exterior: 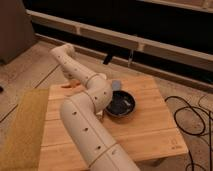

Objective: Place the pepper in the ceramic bowl

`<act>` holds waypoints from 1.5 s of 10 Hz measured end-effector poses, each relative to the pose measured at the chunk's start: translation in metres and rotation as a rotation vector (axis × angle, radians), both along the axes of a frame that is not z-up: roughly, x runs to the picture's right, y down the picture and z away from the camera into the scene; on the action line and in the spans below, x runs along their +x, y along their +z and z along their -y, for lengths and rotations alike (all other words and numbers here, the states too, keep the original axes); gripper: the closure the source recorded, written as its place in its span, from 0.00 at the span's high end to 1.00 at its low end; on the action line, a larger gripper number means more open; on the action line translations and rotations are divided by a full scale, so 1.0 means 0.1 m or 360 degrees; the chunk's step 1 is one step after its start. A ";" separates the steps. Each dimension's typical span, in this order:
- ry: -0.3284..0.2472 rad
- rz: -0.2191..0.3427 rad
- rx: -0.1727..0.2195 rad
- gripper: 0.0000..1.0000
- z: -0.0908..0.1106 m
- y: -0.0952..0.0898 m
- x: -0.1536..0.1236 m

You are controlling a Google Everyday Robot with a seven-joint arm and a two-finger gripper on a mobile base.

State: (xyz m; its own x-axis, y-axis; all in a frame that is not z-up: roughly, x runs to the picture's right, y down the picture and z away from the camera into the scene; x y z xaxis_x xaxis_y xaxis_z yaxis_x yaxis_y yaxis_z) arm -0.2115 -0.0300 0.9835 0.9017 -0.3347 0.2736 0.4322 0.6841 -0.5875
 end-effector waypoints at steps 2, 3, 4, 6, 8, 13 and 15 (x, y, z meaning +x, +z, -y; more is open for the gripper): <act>-0.0001 0.0001 0.0000 0.00 0.00 0.00 -0.01; -0.0003 0.0003 0.0004 0.00 0.01 0.00 -0.01; -0.0003 0.0016 0.0019 0.00 0.03 0.01 -0.02; -0.0026 0.0113 0.0155 0.00 0.19 0.12 -0.21; -0.0037 0.0176 0.0206 0.00 0.20 0.19 -0.34; -0.0090 0.0310 0.0227 0.00 0.09 0.03 -0.64; -0.0176 0.0337 0.0251 0.00 0.08 -0.23 -0.74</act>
